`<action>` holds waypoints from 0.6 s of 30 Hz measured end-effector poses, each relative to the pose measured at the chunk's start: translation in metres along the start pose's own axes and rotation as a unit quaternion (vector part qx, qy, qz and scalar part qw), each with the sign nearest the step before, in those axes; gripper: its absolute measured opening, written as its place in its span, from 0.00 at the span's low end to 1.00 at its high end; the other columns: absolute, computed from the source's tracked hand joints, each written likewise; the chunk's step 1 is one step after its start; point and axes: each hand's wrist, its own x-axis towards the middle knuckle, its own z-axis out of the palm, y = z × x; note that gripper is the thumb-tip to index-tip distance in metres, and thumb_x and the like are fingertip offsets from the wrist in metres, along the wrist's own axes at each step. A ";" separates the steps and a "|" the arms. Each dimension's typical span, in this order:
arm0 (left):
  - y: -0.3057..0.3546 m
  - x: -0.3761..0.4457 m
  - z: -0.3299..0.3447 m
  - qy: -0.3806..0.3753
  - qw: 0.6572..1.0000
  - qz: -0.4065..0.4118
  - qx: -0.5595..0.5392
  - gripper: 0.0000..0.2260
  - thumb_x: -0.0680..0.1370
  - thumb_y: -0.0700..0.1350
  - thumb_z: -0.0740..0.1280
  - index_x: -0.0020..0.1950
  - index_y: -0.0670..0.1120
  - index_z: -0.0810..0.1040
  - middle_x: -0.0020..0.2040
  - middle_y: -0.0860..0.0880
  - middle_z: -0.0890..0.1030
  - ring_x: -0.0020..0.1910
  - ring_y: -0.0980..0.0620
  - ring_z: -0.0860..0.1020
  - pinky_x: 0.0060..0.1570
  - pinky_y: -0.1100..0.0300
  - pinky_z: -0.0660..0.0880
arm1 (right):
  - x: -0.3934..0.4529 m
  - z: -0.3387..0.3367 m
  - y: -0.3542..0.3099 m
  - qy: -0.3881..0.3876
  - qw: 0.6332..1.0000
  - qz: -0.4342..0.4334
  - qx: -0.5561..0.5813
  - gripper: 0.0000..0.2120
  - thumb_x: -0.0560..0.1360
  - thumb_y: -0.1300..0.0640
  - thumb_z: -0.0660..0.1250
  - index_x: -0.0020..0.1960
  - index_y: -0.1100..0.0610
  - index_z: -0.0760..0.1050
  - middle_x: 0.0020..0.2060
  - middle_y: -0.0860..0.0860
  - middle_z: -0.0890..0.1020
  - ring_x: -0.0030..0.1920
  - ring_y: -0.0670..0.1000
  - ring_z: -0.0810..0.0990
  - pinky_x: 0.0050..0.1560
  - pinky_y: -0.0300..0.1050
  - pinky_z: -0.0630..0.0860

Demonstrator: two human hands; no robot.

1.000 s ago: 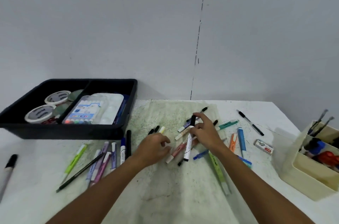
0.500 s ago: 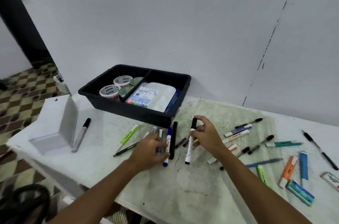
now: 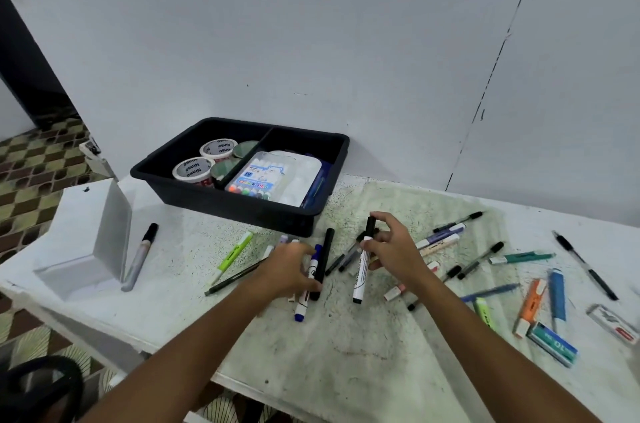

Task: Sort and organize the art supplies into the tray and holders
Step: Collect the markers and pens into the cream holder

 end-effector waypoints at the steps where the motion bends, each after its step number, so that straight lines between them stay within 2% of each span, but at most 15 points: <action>1: 0.000 0.001 -0.001 -0.015 1.000 -0.009 -0.018 0.35 0.66 0.48 0.79 0.70 0.46 0.70 0.50 0.44 0.80 0.45 0.48 0.78 0.46 0.55 0.78 | 0.000 -0.001 0.000 0.002 1.000 0.000 0.001 0.27 0.74 0.68 0.69 0.69 0.54 0.66 0.40 0.68 0.78 0.36 0.59 0.79 0.36 0.54 0.81; 4: 0.002 0.000 -0.005 -0.040 0.998 -0.016 -0.044 0.39 0.65 0.41 0.80 0.72 0.46 0.67 0.44 0.41 0.83 0.37 0.48 0.82 0.42 0.53 0.81 | -0.001 -0.002 -0.001 0.001 1.000 0.000 0.005 0.27 0.74 0.68 0.69 0.69 0.54 0.66 0.37 0.62 0.76 0.36 0.59 0.78 0.35 0.52 0.81; 6: 0.004 0.002 -0.006 -0.051 0.997 -0.013 -0.049 0.39 0.66 0.39 0.79 0.73 0.46 0.66 0.39 0.42 0.83 0.31 0.50 0.81 0.38 0.54 0.82 | -0.003 -0.002 -0.002 -0.002 1.000 0.000 0.005 0.27 0.74 0.68 0.69 0.70 0.54 0.66 0.36 0.61 0.74 0.36 0.58 0.78 0.34 0.50 0.81; 7: 0.004 0.003 -0.005 -0.057 0.997 -0.011 -0.048 0.38 0.66 0.40 0.79 0.73 0.46 0.66 0.38 0.43 0.83 0.30 0.51 0.81 0.39 0.54 0.82 | -0.004 -0.002 -0.003 -0.002 1.000 -0.001 0.005 0.27 0.74 0.68 0.69 0.70 0.54 0.66 0.36 0.60 0.74 0.36 0.58 0.78 0.34 0.49 0.80; 10: 0.008 0.007 -0.004 -0.061 0.997 -0.017 -0.054 0.31 0.72 0.42 0.75 0.72 0.46 0.67 0.42 0.42 0.84 0.37 0.47 0.84 0.41 0.55 0.82 | -0.008 -0.003 -0.004 -0.003 1.000 -0.001 0.005 0.27 0.74 0.67 0.69 0.70 0.54 0.66 0.37 0.60 0.74 0.37 0.58 0.78 0.33 0.48 0.80; 12: 0.011 0.012 -0.004 -0.040 0.999 -0.011 -0.009 0.31 0.73 0.46 0.73 0.74 0.48 0.65 0.52 0.40 0.83 0.48 0.45 0.82 0.48 0.56 0.79 | -0.010 -0.007 -0.003 -0.001 1.000 0.004 0.001 0.27 0.74 0.67 0.69 0.69 0.54 0.66 0.38 0.61 0.75 0.38 0.58 0.78 0.33 0.49 0.81; 13: 0.013 0.014 -0.004 -0.034 0.999 -0.007 0.022 0.32 0.73 0.47 0.72 0.75 0.49 0.63 0.55 0.41 0.81 0.50 0.46 0.81 0.50 0.57 0.78 | -0.011 -0.009 -0.003 0.000 1.000 0.006 -0.003 0.27 0.74 0.67 0.69 0.69 0.54 0.66 0.38 0.62 0.75 0.38 0.58 0.78 0.34 0.49 0.81; 16: 0.018 0.023 -0.003 -0.065 0.997 -0.010 0.045 0.33 0.74 0.47 0.70 0.76 0.51 0.60 0.48 0.46 0.80 0.37 0.52 0.79 0.38 0.62 0.75 | -0.015 -0.016 -0.001 0.005 1.000 0.013 -0.005 0.26 0.74 0.68 0.68 0.68 0.53 0.67 0.36 0.61 0.76 0.36 0.58 0.79 0.35 0.51 0.82; 18: 0.020 0.028 -0.005 -0.085 0.994 -0.018 0.060 0.30 0.74 0.46 0.69 0.74 0.50 0.64 0.55 0.46 0.79 0.42 0.50 0.81 0.42 0.60 0.78 | -0.018 -0.022 -0.001 0.010 1.000 0.016 -0.004 0.25 0.74 0.68 0.68 0.68 0.53 0.67 0.33 0.58 0.75 0.34 0.57 0.78 0.35 0.50 0.81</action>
